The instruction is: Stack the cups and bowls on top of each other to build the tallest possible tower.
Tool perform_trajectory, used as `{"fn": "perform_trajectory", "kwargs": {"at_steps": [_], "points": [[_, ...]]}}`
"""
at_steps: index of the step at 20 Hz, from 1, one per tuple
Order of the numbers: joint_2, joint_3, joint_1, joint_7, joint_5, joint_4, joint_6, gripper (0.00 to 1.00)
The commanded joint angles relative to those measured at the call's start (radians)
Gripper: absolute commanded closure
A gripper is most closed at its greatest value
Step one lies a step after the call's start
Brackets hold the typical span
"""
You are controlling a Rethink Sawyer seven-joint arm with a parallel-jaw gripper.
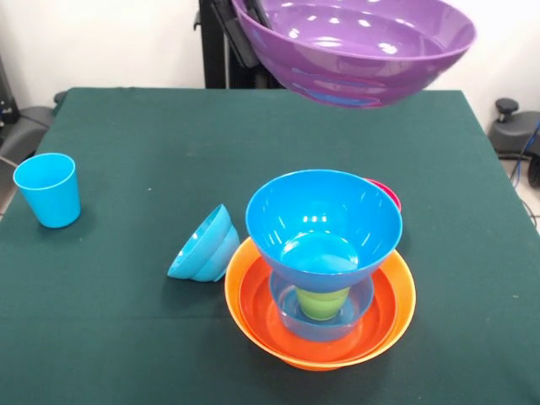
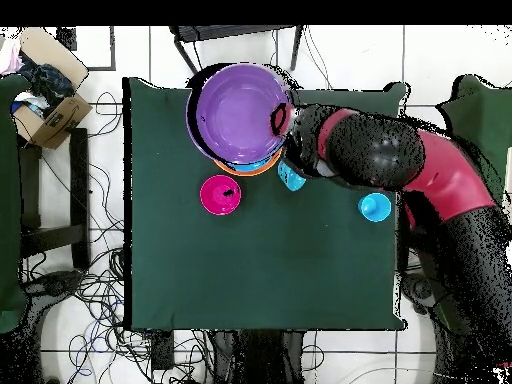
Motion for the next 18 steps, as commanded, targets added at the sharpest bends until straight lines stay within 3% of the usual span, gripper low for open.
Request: {"fn": "perform_trajectory", "kwargs": {"at_steps": [1,13,18], "points": [[0.05,-0.101,0.07,0.065,0.01,-0.067,0.085,1.0],[0.113,-0.129,0.093,0.026,-0.002,-0.107,0.06,1.0],[0.174,-0.131,0.093,-0.021,-0.011,-0.154,0.076,1.0]]}}
